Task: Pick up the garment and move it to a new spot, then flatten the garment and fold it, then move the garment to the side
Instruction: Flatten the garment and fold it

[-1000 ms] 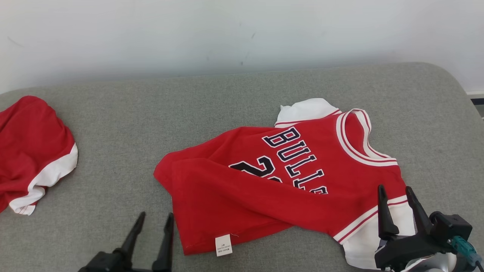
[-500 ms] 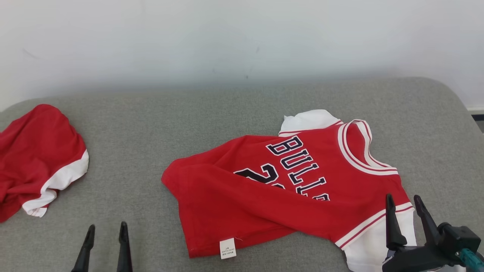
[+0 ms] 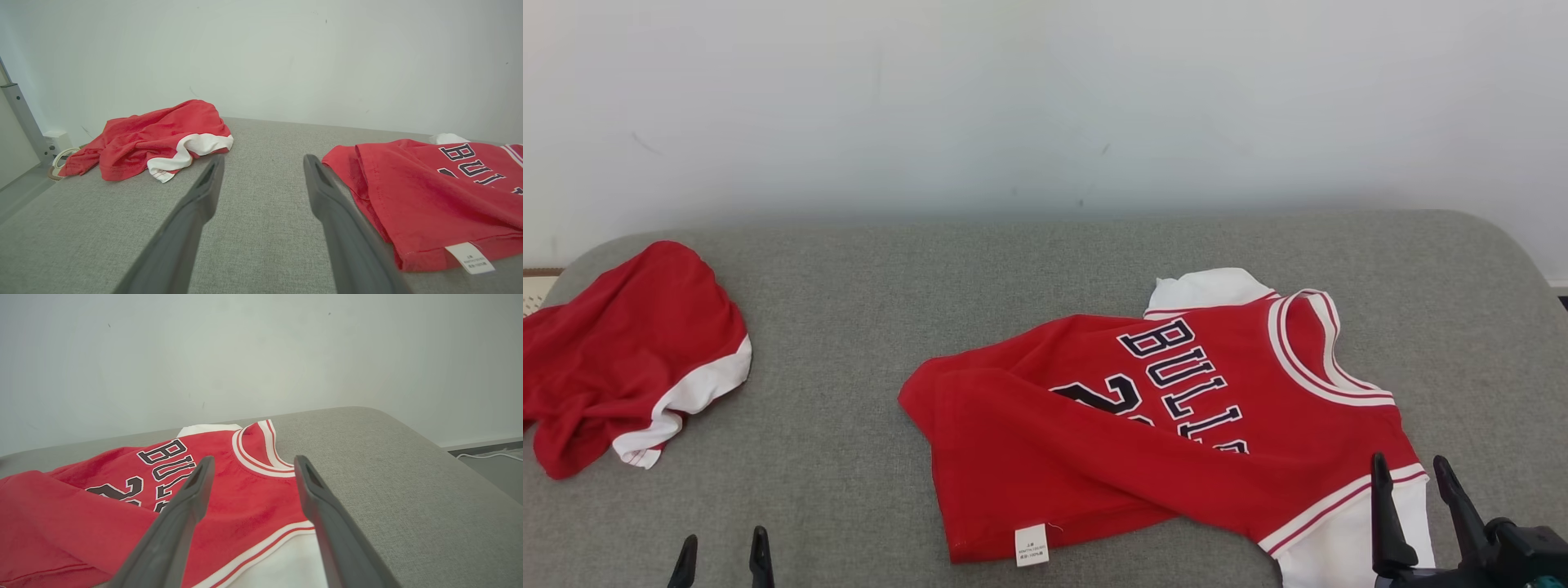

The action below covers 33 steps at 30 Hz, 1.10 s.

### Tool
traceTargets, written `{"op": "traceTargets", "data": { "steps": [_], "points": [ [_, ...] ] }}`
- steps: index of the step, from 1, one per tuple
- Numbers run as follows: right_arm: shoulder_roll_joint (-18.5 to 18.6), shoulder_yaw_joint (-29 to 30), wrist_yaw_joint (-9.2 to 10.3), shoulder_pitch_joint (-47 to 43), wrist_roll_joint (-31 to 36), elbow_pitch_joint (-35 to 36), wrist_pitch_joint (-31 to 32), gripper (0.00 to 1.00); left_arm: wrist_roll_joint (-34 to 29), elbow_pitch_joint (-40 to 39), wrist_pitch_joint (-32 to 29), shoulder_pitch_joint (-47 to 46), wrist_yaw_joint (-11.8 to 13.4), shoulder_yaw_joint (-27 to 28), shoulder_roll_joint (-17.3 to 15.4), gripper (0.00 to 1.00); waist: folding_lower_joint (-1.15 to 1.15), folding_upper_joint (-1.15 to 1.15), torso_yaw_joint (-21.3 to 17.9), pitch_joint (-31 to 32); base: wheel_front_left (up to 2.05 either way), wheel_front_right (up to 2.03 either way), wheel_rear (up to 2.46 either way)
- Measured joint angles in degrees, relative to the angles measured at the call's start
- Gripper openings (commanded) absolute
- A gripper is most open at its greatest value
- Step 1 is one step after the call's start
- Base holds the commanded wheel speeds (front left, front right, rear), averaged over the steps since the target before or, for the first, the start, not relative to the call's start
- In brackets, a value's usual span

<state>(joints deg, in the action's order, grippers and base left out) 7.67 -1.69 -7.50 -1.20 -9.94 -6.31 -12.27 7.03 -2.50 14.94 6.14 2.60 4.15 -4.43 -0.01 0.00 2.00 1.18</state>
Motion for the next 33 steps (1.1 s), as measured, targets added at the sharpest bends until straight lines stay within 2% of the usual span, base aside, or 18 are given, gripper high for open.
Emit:
{"op": "traceTargets", "data": {
  "steps": [17, 33],
  "points": [
    [-0.62, -0.82, 0.00, -0.60, -0.01, 0.42, 0.75, 1.00, -0.59, 1.89, 0.00, 0.62, -1.99, -0.73, -0.13, 1.00, 0.00, 0.00, -0.11, 0.59, 0.00, 0.00, 0.00],
    [-0.59, -1.40, 0.00, -0.51, 0.05, -0.04, 1.22, 1.00, -0.56, 2.34, 0.00, 0.59, -2.26, -0.65, 0.15, 1.00, 0.00, 0.00, -0.80, 0.25, 0.00, 0.00, 0.00]
  ]
}}
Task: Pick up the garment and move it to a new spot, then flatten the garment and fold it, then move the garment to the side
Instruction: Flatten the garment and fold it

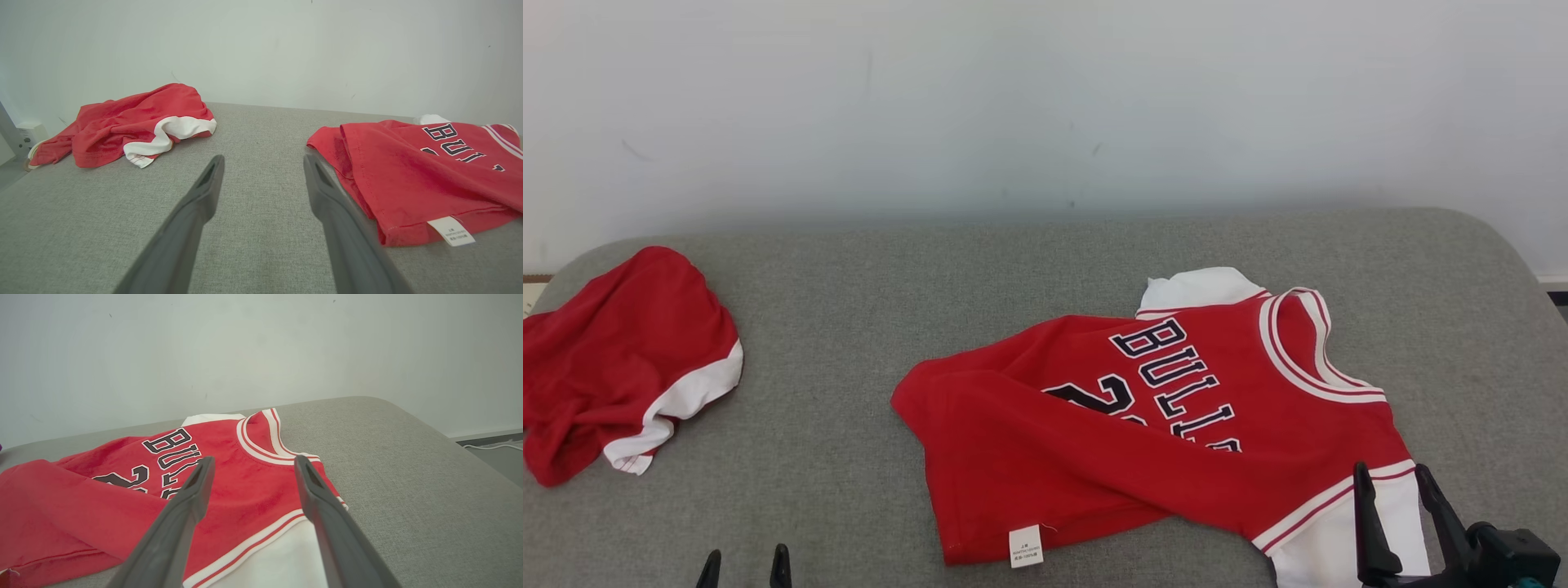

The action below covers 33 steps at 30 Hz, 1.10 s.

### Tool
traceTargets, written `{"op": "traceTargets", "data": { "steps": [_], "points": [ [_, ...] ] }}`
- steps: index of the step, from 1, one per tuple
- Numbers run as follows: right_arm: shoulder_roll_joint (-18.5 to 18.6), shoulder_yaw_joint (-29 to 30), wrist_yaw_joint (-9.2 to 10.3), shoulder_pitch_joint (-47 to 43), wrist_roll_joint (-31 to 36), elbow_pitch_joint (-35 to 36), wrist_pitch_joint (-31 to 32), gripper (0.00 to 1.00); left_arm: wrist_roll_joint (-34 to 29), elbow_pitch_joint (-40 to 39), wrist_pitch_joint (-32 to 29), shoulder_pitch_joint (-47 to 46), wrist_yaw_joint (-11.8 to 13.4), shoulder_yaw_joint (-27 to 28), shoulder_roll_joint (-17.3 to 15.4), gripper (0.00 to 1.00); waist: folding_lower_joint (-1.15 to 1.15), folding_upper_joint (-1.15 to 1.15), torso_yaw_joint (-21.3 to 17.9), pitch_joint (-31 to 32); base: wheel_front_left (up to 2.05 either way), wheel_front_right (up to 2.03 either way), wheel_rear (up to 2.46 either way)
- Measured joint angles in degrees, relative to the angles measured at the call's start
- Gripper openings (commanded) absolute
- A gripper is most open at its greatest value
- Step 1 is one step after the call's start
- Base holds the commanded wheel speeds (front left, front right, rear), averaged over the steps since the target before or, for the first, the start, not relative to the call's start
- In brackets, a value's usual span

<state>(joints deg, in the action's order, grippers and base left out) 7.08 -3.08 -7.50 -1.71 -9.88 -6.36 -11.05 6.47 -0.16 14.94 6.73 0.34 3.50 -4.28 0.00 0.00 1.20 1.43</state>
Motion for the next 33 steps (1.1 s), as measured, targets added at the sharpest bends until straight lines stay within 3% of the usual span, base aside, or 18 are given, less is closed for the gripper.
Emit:
{"op": "traceTargets", "data": {
  "steps": [27, 33],
  "points": [
    [-0.04, 0.18, 0.00, -0.01, 0.29, 0.08, 0.02, 1.00, 0.11, 0.25, 0.00, -0.23, -0.37, 0.12, 0.47, 1.00, 0.00, 0.00, 0.04, -0.76, 0.00, 0.00, 0.00],
    [0.04, 0.36, 0.00, 0.00, 0.34, -0.45, 0.97, 1.00, 1.56, 1.09, 0.00, -0.62, -1.76, -0.88, 0.82, 1.00, 0.00, 0.00, -0.21, -0.59, 0.00, 0.00, 0.00]
  ]
}}
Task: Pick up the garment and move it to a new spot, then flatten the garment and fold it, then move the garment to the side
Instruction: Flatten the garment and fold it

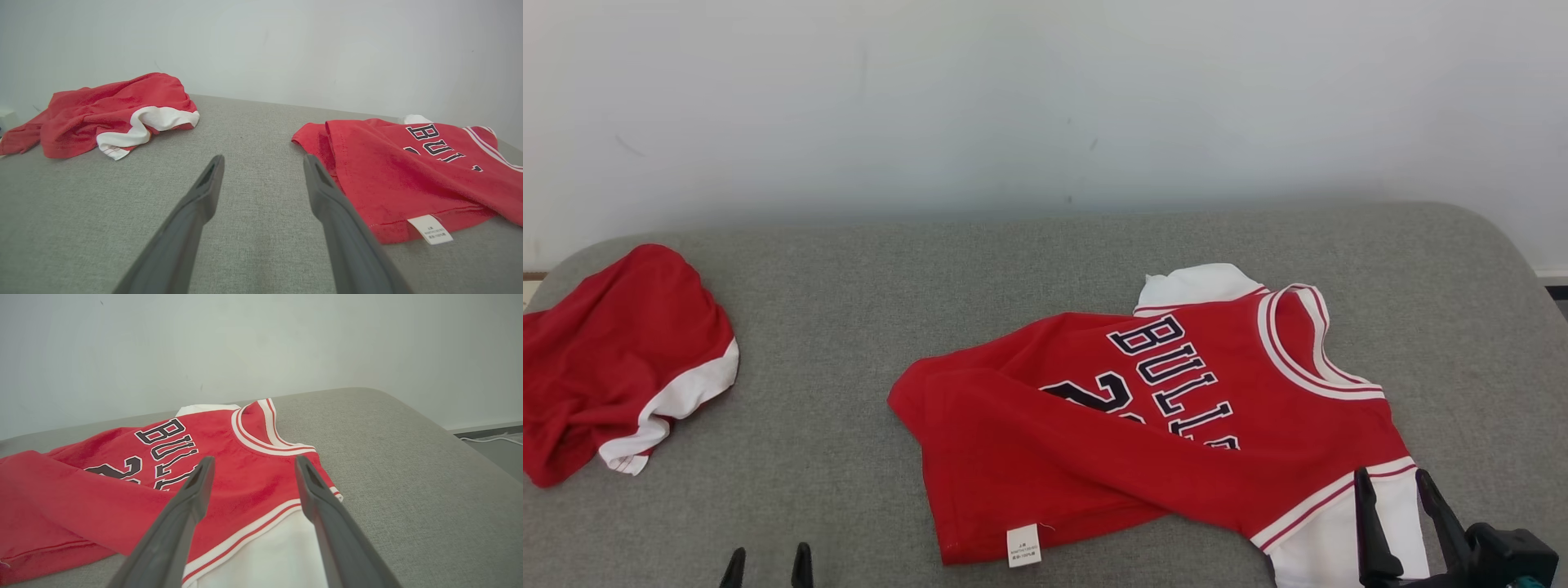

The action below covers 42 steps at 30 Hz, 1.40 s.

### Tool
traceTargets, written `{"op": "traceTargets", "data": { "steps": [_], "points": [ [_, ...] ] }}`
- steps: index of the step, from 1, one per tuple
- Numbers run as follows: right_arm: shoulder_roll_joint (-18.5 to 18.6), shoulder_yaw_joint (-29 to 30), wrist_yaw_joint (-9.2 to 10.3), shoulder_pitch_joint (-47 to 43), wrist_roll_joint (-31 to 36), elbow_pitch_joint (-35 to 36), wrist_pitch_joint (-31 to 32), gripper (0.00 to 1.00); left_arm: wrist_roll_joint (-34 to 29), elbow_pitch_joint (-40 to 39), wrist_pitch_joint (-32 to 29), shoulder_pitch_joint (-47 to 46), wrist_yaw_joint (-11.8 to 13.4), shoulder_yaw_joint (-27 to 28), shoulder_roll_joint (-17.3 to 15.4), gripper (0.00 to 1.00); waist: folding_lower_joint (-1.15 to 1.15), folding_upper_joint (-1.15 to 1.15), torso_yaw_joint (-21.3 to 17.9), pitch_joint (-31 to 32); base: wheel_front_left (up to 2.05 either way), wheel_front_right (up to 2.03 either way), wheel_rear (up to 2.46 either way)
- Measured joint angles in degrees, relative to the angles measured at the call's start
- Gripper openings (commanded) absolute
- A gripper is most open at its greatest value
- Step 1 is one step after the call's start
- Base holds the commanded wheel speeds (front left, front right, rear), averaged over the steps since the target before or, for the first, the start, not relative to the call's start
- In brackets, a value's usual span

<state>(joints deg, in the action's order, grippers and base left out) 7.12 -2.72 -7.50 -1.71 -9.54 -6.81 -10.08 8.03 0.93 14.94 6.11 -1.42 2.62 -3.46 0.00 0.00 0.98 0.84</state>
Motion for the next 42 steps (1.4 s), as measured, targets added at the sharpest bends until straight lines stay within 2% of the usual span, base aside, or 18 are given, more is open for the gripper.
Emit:
{"op": "traceTargets", "data": {
  "steps": [15, 27, 42],
  "points": [
    [2.23, 2.70, 0.00, -0.05, 0.46, -4.04, 5.48, 1.00, 3.19, 8.91, 0.00, -4.71, -4.55, -11.17, 0.55, 1.00, 0.00, 0.00, -1.23, -1.06, 0.00, 0.00, 0.00],
    [1.97, 3.91, 0.00, 1.03, 1.34, -7.26, 5.87, 1.00, 4.61, 14.22, 0.00, -9.68, -5.38, -14.91, 0.56, 1.00, 0.00, 0.00, -3.79, -4.64, 0.00, 0.00, 0.00],
    [2.85, 2.81, 0.00, 1.36, -0.52, -9.06, 8.35, 1.00, 5.81, 19.11, 0.00, -12.54, -5.02, -15.61, 0.58, 1.00, 0.00, 0.00, -5.93, -6.68, 0.00, 0.00, 0.00]
  ]
}}
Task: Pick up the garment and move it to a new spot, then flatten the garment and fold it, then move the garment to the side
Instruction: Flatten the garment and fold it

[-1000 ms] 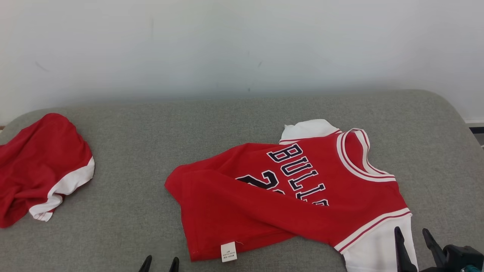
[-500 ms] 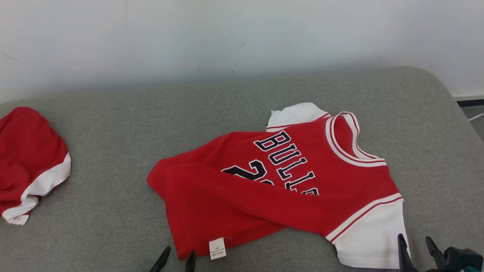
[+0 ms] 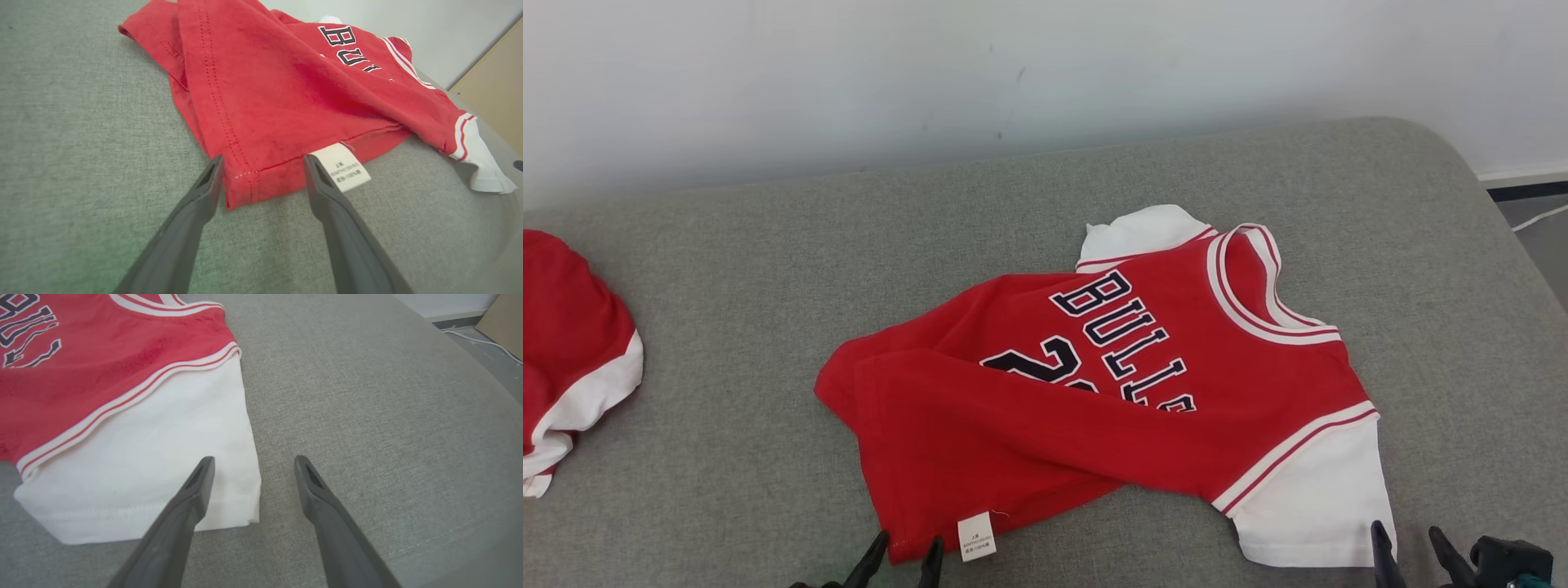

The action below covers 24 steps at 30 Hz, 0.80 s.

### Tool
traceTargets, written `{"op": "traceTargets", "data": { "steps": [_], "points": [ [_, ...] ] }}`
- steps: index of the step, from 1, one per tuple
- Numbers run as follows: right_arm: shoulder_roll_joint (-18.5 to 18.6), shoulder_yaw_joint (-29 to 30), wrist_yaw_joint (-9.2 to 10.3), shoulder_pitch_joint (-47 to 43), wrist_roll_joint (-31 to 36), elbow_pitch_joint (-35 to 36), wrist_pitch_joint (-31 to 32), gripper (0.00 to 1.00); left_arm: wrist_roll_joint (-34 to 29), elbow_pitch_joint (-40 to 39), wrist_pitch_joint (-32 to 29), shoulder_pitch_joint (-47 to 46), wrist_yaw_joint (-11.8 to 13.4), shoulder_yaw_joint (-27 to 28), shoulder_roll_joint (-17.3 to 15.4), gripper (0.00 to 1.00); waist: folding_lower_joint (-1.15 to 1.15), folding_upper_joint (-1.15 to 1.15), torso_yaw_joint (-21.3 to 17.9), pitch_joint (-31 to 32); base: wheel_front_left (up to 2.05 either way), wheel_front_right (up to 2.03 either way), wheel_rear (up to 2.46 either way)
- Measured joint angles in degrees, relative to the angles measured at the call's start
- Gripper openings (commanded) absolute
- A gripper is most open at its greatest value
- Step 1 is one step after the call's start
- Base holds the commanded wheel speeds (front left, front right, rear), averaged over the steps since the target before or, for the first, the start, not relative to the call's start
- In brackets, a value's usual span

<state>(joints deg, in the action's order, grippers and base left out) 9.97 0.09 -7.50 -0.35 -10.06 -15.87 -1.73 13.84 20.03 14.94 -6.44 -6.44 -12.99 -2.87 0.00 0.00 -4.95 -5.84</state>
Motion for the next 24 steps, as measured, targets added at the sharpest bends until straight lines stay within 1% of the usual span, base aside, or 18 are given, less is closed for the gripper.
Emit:
{"op": "traceTargets", "data": {
  "steps": [4, 10, 11, 12, 13, 14, 15, 21, 24],
  "points": [
    [0.00, -1.04, 0.00, 0.03, -1.18, -1.71, 1.20, 1.00, 0.51, 0.87, 0.00, -0.55, 0.07, -0.21, 0.00, 1.00, 0.00, 0.00, -0.01, -0.19, 0.00, 0.00, 0.00],
    [-0.33, -2.02, 0.00, 1.46, -2.15, -5.59, 1.35, 1.00, 1.46, 2.37, 0.00, -1.66, 0.05, -0.64, 0.00, 1.00, 0.00, 0.00, 0.04, -0.26, 0.00, 0.00, 0.00],
    [-0.41, -2.47, 0.00, 1.83, -2.15, -6.54, 1.41, 1.00, 1.79, 2.76, 0.00, -1.98, 0.02, -0.85, 0.00, 0.80, 0.00, 0.00, -0.01, -0.28, 0.00, 0.00, 0.00],
    [-0.69, -2.58, 0.00, 2.31, -2.32, -7.31, 0.88, 0.84, 1.79, 3.25, 0.00, -2.18, -0.01, -1.01, -0.01, 0.39, 0.00, 0.00, -0.10, -0.31, 0.00, 0.00, 0.00],
    [-0.80, -2.85, 0.00, 3.02, -2.53, -8.35, 0.66, 0.28, 1.87, 3.59, 0.00, -2.22, -0.02, -1.13, 0.01, 0.21, 0.00, 0.00, -0.22, -0.34, 0.00, 0.00, 0.00],
    [-0.80, -3.16, 0.00, 3.74, -2.52, -9.26, 0.21, 0.00, 1.94, 4.05, 0.00, -2.35, -0.04, -1.38, 0.00, 0.05, 0.00, 0.00, -0.33, -0.37, 0.00, 0.00, 0.00],
    [-0.88, -3.35, 0.00, 4.41, -2.53, -9.99, -0.44, 0.00, 1.96, 4.32, 0.00, -2.47, -0.08, -1.60, 0.00, 0.00, 0.00, 0.00, -0.39, -0.41, 0.00, 0.00, 0.00],
    [-0.87, -4.41, 0.00, 6.17, -2.61, -13.46, -4.38, 0.00, 2.15, 4.17, 0.00, -3.13, -0.27, -1.29, 0.01, 0.00, 0.00, 0.00, -0.27, -0.15, 0.00, 0.00, 0.00],
    [-0.74, -5.11, 0.00, 6.50, -3.79, -13.43, -6.53, 0.00, 1.42, 1.85, 0.00, -2.35, -0.04, 0.01, 0.01, 0.00, 0.00, 0.00, -0.24, 0.61, 0.00, 0.00, 0.00]
  ]
}}
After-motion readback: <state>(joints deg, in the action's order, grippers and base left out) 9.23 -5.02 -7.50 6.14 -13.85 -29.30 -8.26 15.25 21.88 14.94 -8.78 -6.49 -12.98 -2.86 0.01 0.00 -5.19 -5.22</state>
